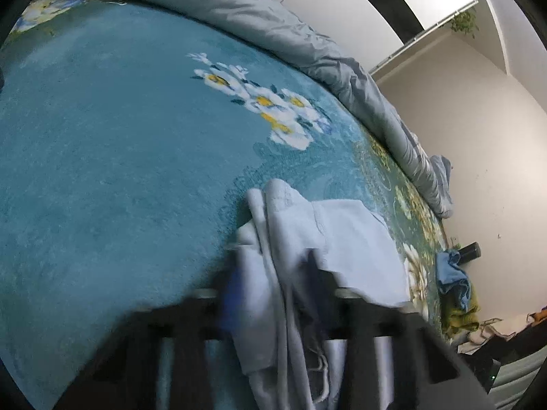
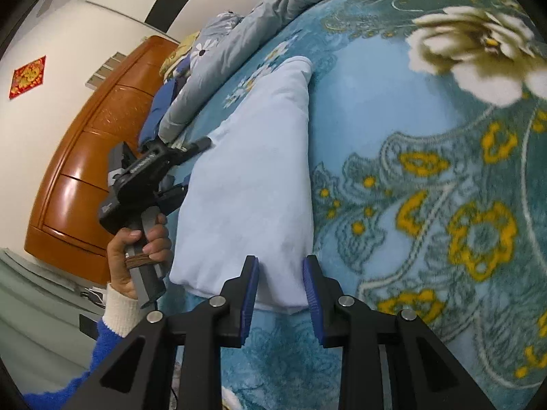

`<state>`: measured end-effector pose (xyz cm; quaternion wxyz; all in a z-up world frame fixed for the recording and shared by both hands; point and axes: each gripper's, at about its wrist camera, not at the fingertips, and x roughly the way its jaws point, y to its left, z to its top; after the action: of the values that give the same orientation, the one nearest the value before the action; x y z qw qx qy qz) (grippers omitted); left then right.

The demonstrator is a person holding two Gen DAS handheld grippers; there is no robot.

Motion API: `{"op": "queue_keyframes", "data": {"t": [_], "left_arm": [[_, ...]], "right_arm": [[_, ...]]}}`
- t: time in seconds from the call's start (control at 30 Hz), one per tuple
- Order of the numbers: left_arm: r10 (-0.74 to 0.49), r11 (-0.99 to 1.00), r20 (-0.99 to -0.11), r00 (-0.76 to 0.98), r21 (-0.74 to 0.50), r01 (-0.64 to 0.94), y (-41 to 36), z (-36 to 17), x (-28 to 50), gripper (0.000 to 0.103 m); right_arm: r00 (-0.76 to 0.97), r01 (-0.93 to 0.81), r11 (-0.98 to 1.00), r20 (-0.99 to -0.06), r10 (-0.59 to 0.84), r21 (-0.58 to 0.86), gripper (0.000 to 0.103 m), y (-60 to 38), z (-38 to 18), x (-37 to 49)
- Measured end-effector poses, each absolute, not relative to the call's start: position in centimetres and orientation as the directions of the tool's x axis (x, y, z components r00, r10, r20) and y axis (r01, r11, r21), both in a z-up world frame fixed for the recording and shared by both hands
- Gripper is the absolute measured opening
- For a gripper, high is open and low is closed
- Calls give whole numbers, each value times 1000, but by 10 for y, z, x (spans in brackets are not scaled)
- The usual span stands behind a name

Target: Fold clothes

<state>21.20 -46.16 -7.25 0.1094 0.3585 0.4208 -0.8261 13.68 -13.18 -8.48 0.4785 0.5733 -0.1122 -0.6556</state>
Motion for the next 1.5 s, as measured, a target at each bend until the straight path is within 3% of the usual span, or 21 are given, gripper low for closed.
{"op": "queue_keyframes", "data": {"t": [0.43, 0.5, 0.57, 0.8, 0.97, 1.13, 1.3, 1.37, 1.5], "left_arm": [[109, -552, -672, -732, -653, 518, -459, -70, 218, 15], [98, -551, -671, -735, -652, 521, -457, -67, 219, 14], [86, -553, -666, -741, -651, 521, -455, -62, 221, 12], [23, -589, -614, -789, -646, 485, -424, -29, 254, 10], [70, -538, -580, -812, -707, 458, -374, -50, 295, 10], [48, -550, -603, -796, -681, 483, -352, -68, 306, 10], [91, -591, -603, -792, -673, 444, -357, -62, 299, 11], [113, -602, -597, -794, -677, 423, -359, -58, 297, 16], [151, -571, -564, -812, -720, 394, -372, -50, 304, 51]], "right_arm": [[134, 404, -520, -611, -780, 753, 30, -120, -98, 144], [128, 408, -522, -613, -780, 749, 26, -119, -98, 145], [135, 422, -510, -608, -782, 750, 9, -121, -99, 145], [103, 542, -494, -638, -763, 680, 8, -109, -64, 98], [63, 617, -514, -688, -723, 596, 8, -86, -33, 49], [78, 611, -566, -753, -653, 554, 8, -78, -57, 28], [72, 560, -582, -734, -675, 590, 8, -73, -78, 28], [63, 554, -575, -719, -692, 602, 12, -69, -78, 31], [10, 528, -588, -696, -717, 613, 13, -58, -72, 41]]}}
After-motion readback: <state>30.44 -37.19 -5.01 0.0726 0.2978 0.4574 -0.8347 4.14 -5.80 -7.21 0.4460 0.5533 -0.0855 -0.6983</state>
